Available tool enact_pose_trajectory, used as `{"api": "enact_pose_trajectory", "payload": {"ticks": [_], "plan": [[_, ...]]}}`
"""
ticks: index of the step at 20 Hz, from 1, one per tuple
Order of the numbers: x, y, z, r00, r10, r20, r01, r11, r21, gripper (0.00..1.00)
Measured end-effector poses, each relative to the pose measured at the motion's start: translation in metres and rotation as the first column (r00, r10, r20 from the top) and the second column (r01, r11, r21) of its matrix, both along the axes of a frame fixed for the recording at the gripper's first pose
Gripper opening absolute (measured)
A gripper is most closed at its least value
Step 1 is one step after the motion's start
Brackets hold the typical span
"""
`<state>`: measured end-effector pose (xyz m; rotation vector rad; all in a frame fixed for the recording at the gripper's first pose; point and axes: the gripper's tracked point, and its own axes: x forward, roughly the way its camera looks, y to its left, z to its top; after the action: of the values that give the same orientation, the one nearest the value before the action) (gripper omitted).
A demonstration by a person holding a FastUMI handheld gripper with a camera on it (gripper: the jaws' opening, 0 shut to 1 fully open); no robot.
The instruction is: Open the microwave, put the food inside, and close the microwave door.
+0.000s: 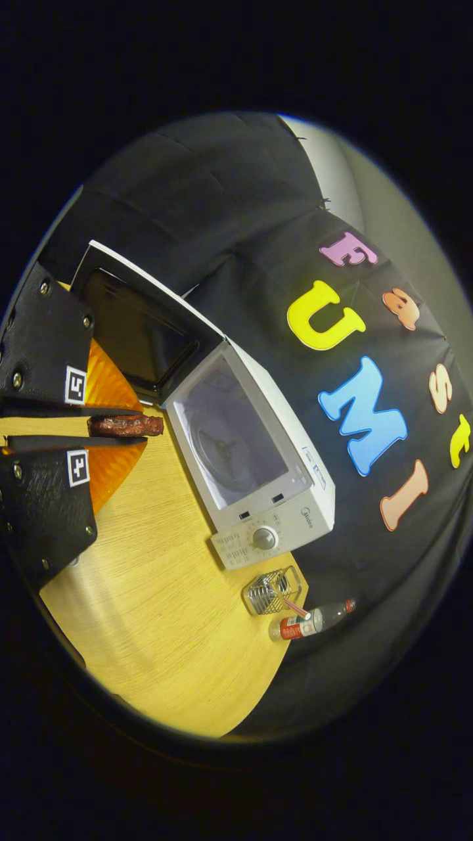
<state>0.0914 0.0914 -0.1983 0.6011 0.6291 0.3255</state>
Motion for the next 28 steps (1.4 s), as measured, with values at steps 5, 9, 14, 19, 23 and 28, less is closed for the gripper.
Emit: {"api": "enact_pose_trajectory", "payload": {"ticks": [5, 9, 14, 19, 23, 28], "plan": [[0.033, 0.015, 0.001, 1.0, -0.016, 0.025, 0.015, 0.999, 0.034, 0.11], [0.06, 0.026, 0.003, 0.999, -0.029, 0.042, 0.026, 0.997, 0.071, 0.1], [0.081, 0.042, 0.003, 0.998, -0.006, 0.061, 0.004, 0.999, 0.045, 0.1], [0.107, 0.057, 0.015, 0.986, 0.01, 0.168, -0.012, 1.0, 0.013, 0.1], [0.138, 0.063, -0.003, 0.987, -0.039, 0.158, 0.032, 0.998, 0.047, 0.1], [0.183, 0.066, -0.027, 0.982, -0.115, 0.149, 0.102, 0.99, 0.092, 0.1]]}}
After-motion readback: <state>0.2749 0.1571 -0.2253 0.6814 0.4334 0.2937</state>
